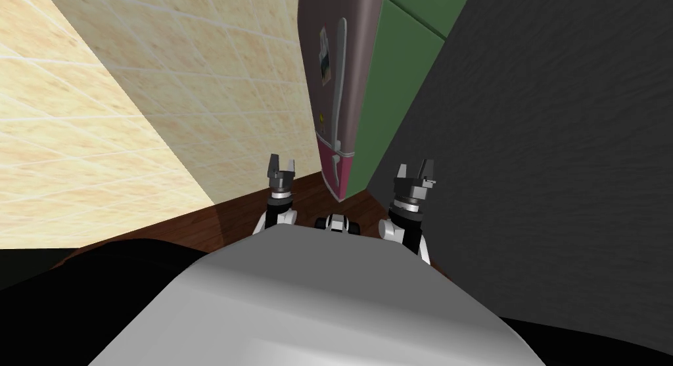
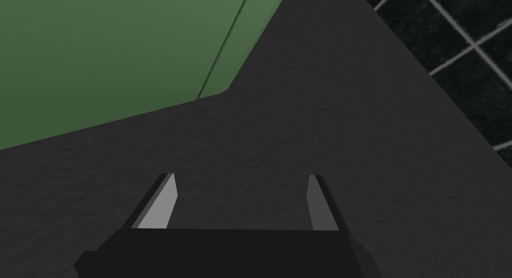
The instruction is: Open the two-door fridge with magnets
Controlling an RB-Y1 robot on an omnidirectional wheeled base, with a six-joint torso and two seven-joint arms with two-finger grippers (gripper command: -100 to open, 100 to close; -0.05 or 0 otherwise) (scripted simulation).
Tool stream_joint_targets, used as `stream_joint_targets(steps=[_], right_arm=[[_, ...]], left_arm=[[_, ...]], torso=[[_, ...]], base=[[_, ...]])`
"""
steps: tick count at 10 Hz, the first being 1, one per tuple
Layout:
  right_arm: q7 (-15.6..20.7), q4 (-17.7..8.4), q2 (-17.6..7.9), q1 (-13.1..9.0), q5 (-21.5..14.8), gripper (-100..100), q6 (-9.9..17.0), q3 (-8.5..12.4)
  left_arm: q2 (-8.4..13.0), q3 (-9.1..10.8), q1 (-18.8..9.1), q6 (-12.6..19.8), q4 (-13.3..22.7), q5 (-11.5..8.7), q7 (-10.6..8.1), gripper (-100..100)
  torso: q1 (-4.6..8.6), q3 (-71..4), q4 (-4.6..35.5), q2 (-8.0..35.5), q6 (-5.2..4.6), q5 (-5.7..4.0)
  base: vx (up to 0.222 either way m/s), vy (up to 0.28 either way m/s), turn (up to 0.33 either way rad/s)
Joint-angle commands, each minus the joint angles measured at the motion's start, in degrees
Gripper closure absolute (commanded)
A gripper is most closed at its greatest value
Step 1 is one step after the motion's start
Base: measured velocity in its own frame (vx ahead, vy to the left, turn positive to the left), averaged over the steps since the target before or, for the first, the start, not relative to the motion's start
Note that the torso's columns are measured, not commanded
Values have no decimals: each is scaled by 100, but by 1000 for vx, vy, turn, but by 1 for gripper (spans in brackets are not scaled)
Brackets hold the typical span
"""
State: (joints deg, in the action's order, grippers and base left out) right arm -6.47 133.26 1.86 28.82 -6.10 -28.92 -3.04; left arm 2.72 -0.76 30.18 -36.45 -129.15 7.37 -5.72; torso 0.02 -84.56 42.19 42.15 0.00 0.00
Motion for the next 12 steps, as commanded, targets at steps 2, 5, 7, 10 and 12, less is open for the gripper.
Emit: stream_joint_targets(steps=[2, 5, 7, 10, 12], right_arm=[[0, 0, 0, 0, 0, 0, 0, 0], [0, 0, 0, 1, 0, 0, 0, 0], [0, 1, 0, 2, 0, 0, 0, 0], [0, 0, 0, 1, 0, 0, 0, 0], [0, 0, 0, 0, 0, 0, 0, 0]], left_arm=[[401, -15, -102, 141, 181, 137, 76, -100], [537, -15, -314, 416, 561, 398, 212, -100], [576, -15, -450, 592, 803, 567, 300, -100], [898, -14, -610, 799, 1090, 763, 402, -100], [1146, -14, -719, 940, 1284, 898, 472, -100]], torso=[[1, -4, 7, 8, 0, 0], [6, -14, 3, -6, 0, -2], [-6, -8, 6, 2, 0, 1], [-5, 6, 12, 26, 1, 1], [-6, 8, 13, 27, 0, 2]], base=[[61, -25, -56], [151, -53, -122], [181, -42, -120], [143, -41, -91], [112, -27, -98]])
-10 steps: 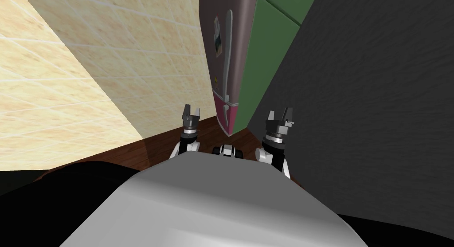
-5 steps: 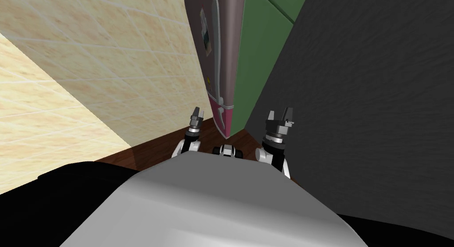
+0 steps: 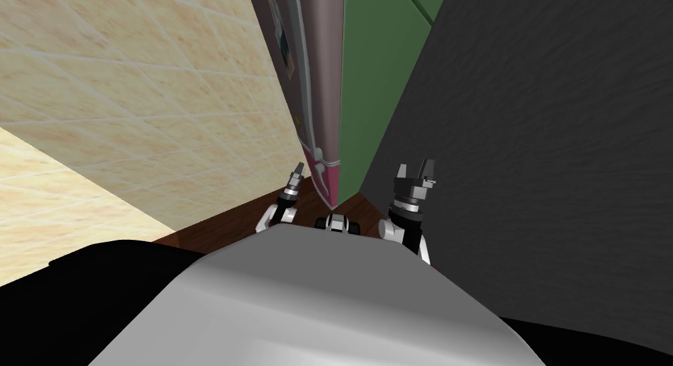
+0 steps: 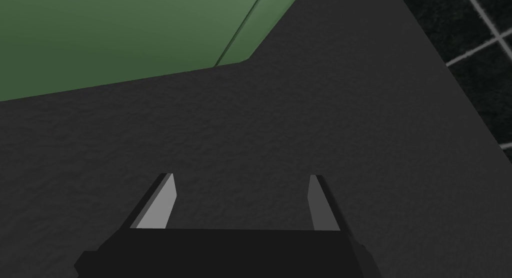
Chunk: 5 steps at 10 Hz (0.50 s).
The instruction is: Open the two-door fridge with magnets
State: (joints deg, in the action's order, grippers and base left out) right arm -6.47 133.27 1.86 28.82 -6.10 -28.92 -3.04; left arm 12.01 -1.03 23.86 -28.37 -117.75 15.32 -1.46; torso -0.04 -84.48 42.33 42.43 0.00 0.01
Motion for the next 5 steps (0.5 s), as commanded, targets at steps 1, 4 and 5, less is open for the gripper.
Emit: stream_joint_targets(steps=[1, 4, 5], right_arm=[[0, 0, 0, 0, 0, 0, 0, 0], [0, 0, 0, 1, 0, 0, 0, 0], [0, 0, 0, 1, 0, 0, 0, 0]], left_arm=[[331, 13, -146, 207, 247, 175, 84, -100], [622, 13, -298, 404, 517, 363, 182, -100], [552, 7, -264, 345, 476, 330, 172, -100]], torso=[[4, -9, -4, -15, 0, -1], [5, -12, -6, -19, 0, -2], [-1, -9, -4, -12, 1, 0]], base=[[132, -31, -94], [128, -32, -95], [53, -6, -10]])
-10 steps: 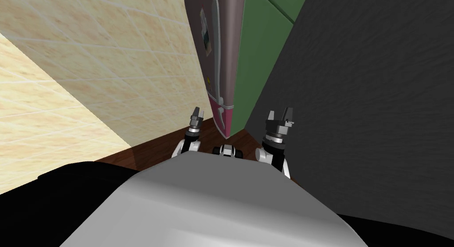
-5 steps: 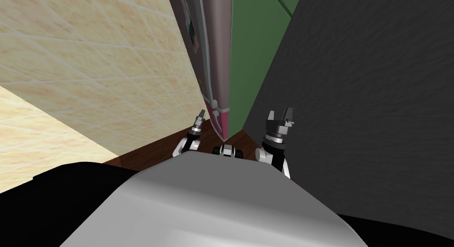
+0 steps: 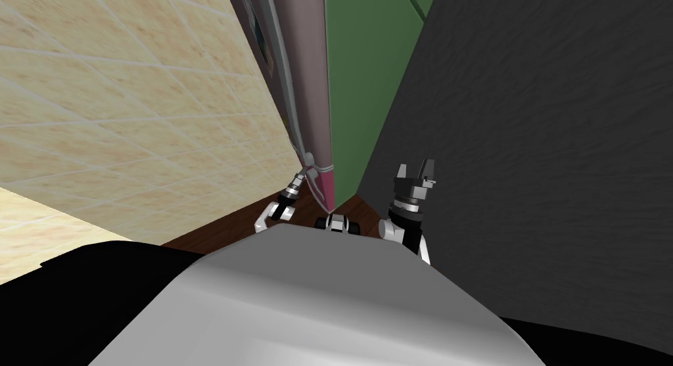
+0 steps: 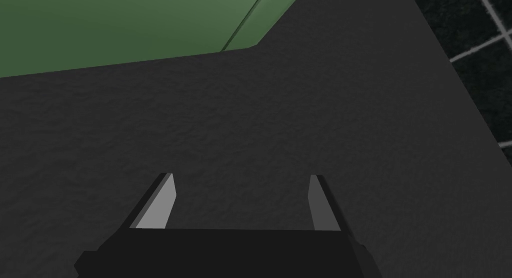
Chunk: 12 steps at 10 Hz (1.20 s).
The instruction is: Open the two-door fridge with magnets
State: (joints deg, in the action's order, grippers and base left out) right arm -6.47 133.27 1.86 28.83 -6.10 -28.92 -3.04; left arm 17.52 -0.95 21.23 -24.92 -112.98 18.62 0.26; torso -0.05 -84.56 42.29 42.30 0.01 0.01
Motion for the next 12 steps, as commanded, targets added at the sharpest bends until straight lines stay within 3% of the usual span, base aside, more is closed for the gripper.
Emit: stream_joint_targets(steps=[1, 3, 4, 5, 6, 8, 12], right_arm=[[0, 0, 0, -1, 0, 0, 0, 0], [0, 0, 0, -1, 0, 0, 0, 0], [0, 0, 0, -1, 0, 0, 0, 0], [0, 0, 0, -1, 0, 0, 0, 0], [0, 0, 0, -2, 0, 0, 0, 0], [0, -1, 0, -2, 0, 0, 1, 1], [0, -1, -3, -3, 0, 0, 1, 3]], left_arm=[[66, 15, 40, 132, -156, 5, -52, -100], [137, 33, 95, 283, -361, 5, -123, -100], [120, 35, 62, 215, -269, -1, -100, -100], [52, 12, 30, 102, -115, 5, -37, 100], [10, 1, -3, 11, 7, 6, 6, 100], [139, -51, 75, -5, -116, 6, -90, 100], [449, -236, 250, -200, -351, 13, -297, 100]], torso=[[-1, 13, 6, 21, 1, 1], [12, 3, 2, 3, -1, -3], [8, -4, -2, -7, -1, -3], [1, 1, 0, 3, -1, 0], [-5, 14, 6, 23, -1, 2], [6, 9, 12, 14, 1, -5], [-50, -19, 32, -15, 10, -6]], base=[[54, -10, -10], [74, -26, -11], [36, -7, 0], [-43, 14, 16], [-103, 20, 8], [-36, 75, -28], [-77, 297, -86]])
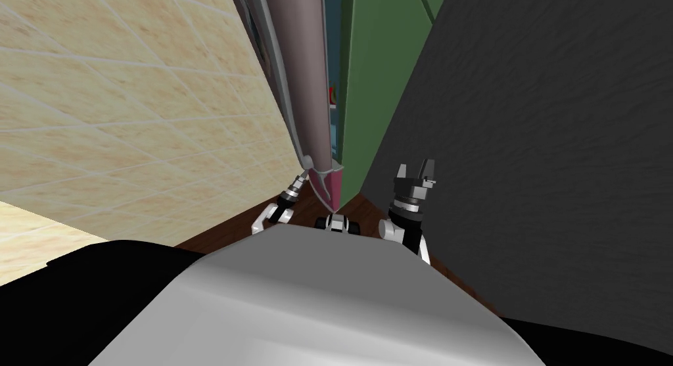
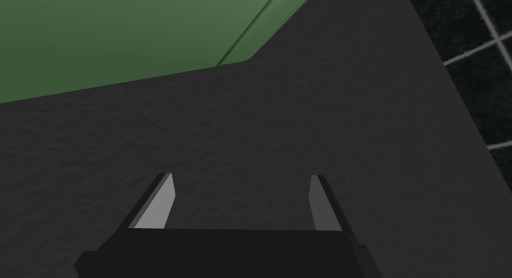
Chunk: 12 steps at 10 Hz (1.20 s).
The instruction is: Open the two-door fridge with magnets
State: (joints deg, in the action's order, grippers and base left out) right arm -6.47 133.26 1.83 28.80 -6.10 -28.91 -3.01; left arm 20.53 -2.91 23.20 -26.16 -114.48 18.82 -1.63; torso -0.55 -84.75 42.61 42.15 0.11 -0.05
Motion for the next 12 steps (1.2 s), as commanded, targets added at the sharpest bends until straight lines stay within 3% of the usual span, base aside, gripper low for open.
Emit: stream_joint_targets(steps=[1, 8, 9, 10, 12], right_arm=[[0, 0, 0, 0, 0, 0, 0, 0], [0, 0, 0, 1, 0, 0, 0, 0], [0, 0, -1, 1, 0, 0, 0, 1], [0, 0, 2, 2, 0, 0, 0, -1], [0, 1, 0, 1, 0, 0, -1, -1]], left_arm=[[148, -40, 53, -76, -201, -7, -108, 100], [769, -409, 401, -467, -670, 8, -522, 100], [712, -457, 477, -408, -516, 40, -461, 100], [810, -522, 545, -545, -576, 59, -514, 100], [893, -574, 589, -645, -632, 75, -556, 100]], torso=[[13, -22, 12, -26, -7, -13], [31, -29, 27, -19, -17, -27], [27, -14, 25, -4, -14, -18], [112, -13, -9, -21, -20, -23], [37, -17, -17, -23, -20, -5]], base=[[-80, 300, -35], [-88, 341, -81], [-40, 191, -23], [13, 203, -48], [-22, 317, -97]])
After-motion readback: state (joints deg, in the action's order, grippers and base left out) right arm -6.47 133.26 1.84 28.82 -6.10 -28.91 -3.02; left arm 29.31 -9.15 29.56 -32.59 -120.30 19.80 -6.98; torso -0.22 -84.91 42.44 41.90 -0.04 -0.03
